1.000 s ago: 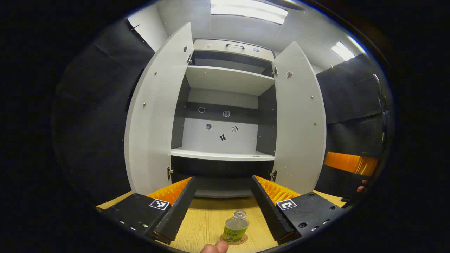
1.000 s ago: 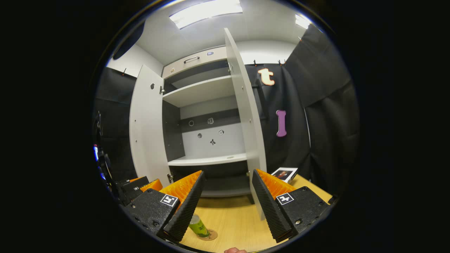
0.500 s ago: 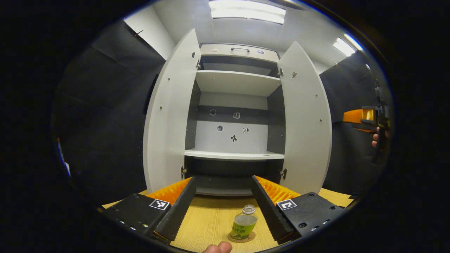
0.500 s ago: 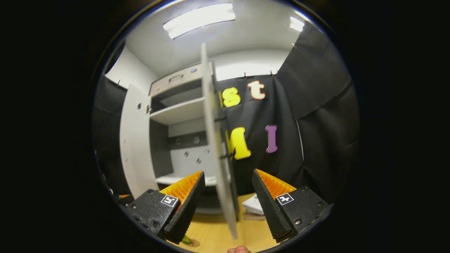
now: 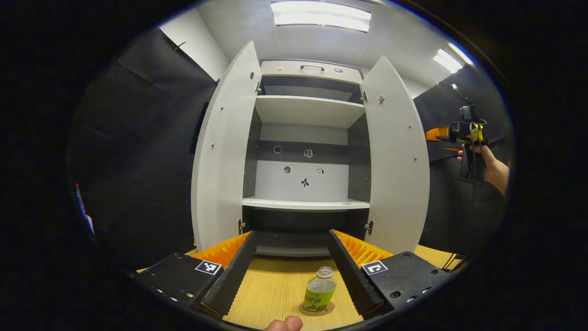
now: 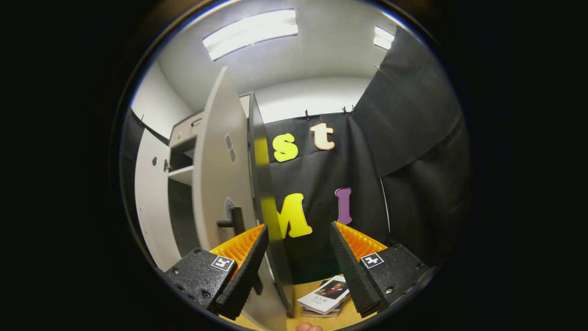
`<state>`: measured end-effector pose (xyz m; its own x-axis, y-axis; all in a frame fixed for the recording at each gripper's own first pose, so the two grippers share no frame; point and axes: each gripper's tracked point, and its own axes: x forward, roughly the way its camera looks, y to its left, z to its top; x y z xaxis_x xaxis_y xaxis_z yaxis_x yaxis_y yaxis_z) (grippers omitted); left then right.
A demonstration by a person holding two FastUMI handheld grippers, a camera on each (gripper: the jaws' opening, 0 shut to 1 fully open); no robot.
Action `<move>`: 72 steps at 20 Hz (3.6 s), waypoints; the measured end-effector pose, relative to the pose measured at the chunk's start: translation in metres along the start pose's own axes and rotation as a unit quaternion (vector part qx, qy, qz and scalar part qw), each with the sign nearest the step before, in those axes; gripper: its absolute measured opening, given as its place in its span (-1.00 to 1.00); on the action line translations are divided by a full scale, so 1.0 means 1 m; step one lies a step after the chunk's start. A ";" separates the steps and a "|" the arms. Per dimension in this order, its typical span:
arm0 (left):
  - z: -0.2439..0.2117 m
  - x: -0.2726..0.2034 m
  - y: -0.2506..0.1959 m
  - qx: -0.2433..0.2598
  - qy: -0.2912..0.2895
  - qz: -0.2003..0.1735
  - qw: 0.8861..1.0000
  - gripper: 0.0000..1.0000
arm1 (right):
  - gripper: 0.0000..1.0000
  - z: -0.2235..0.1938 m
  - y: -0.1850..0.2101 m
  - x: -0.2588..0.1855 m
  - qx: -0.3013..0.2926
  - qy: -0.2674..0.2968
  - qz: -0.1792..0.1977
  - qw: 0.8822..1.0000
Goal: Grasp the bottle in the cabinet with the left hand and place it on the coaster, then close the right door with the right hand and the left door with the left hand.
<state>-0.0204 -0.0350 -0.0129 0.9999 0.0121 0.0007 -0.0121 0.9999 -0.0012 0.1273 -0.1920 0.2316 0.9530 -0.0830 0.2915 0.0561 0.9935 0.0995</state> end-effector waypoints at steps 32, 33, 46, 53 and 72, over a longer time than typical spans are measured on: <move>-0.003 -0.010 0.013 0.006 0.008 0.005 1.000 0.89 | 0.64 -0.022 0.159 0.011 0.015 0.010 0.107 0.994; -0.002 -0.011 0.013 0.005 0.008 0.005 1.000 0.89 | 0.64 -0.020 0.159 0.006 0.015 0.008 0.110 0.994; 0.001 -0.008 0.002 -0.005 0.015 -0.028 0.999 0.90 | 0.65 -0.035 0.134 -0.100 -0.058 -0.006 0.075 0.995; 0.005 -0.001 -0.005 -0.003 0.015 -0.052 0.999 0.89 | 0.65 -0.088 0.137 -0.143 -0.050 0.031 0.057 0.997; 0.080 0.009 0.036 -0.074 -0.037 -0.044 0.996 0.99 | 0.65 -0.168 0.135 -0.194 -0.049 0.094 0.062 0.992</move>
<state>-0.0119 0.0016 0.0667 0.9944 -0.0694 0.0802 0.0805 0.9862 -0.1450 0.0004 -0.0283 0.0287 0.9927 0.0471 0.1114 -0.0450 0.9988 -0.0218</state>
